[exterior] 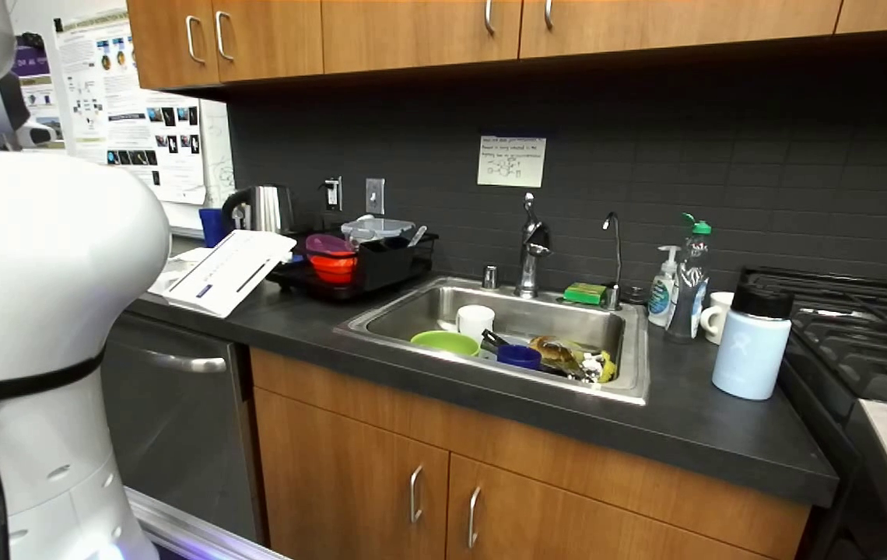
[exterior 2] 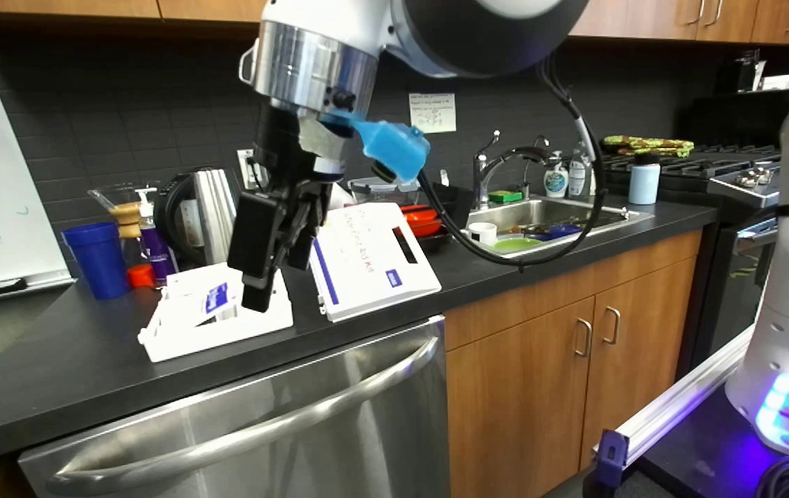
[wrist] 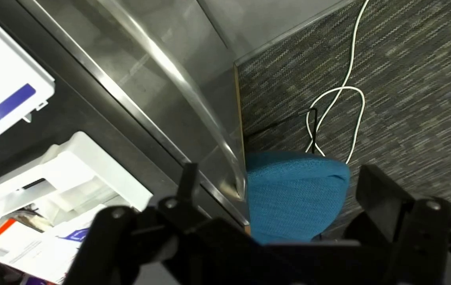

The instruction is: Remove a white and blue object from the box on the left and put it on the counter

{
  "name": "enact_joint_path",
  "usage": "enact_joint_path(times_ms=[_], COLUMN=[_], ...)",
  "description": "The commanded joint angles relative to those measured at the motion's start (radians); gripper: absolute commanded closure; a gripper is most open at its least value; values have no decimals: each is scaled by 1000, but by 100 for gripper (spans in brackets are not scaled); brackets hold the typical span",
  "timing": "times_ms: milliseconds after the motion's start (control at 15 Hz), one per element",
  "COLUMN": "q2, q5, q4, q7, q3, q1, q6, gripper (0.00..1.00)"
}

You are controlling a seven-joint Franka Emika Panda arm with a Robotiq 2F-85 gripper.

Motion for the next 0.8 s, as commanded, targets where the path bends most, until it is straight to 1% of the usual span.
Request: enact_joint_path(times_ms=[0,400,467,667,733], q2=[3,6,13,43,55], q5=[4,4,19,-16,-43], q4=[5,7,12,44,59], q7=[-4,-4,-14,5,20], q3=[-3,-4,-4,-1,0], q1=[2,3,4,4,3], q6=[-2,-2,16,20,13], gripper=[0,0,0,0,0])
